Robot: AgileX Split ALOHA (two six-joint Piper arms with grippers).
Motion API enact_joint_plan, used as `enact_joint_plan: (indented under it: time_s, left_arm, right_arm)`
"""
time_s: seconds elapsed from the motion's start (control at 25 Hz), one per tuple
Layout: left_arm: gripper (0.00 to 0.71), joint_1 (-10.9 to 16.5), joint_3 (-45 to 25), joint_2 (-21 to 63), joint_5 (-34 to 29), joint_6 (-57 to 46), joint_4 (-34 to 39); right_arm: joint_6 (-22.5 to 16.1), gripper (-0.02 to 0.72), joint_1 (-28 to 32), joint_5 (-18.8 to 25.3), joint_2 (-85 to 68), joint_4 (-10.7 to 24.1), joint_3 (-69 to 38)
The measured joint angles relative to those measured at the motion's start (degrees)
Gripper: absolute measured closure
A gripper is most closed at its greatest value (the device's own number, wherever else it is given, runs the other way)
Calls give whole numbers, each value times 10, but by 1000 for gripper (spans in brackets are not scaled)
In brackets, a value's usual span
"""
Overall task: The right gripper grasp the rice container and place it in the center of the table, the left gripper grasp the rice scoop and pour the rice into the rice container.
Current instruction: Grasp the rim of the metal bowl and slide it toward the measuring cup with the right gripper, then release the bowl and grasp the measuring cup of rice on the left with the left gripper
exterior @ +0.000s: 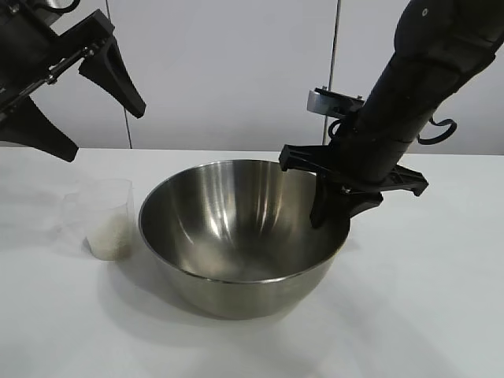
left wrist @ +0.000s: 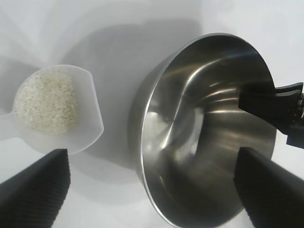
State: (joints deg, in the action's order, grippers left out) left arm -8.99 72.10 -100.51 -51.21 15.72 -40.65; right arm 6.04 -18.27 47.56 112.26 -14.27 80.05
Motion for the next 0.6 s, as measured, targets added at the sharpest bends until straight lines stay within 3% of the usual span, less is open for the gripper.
enact_joint_plan:
  time_s: [0.2,0.32,0.44,0.6]
  left_arm:
    - [35,0,0,0,0,0,0]
    - [35,0,0,0,0,0,0]
    - [35,0,0,0,0,0,0]
    - [35,0,0,0,0,0,0]
  right_arm:
    - [-12,28,17,116,0,55,106]
    - [-9,26,65,176,0,77,160]
    - [2,26,139,213,0,91,195]
    - [6,26,230,220,0,95,201]
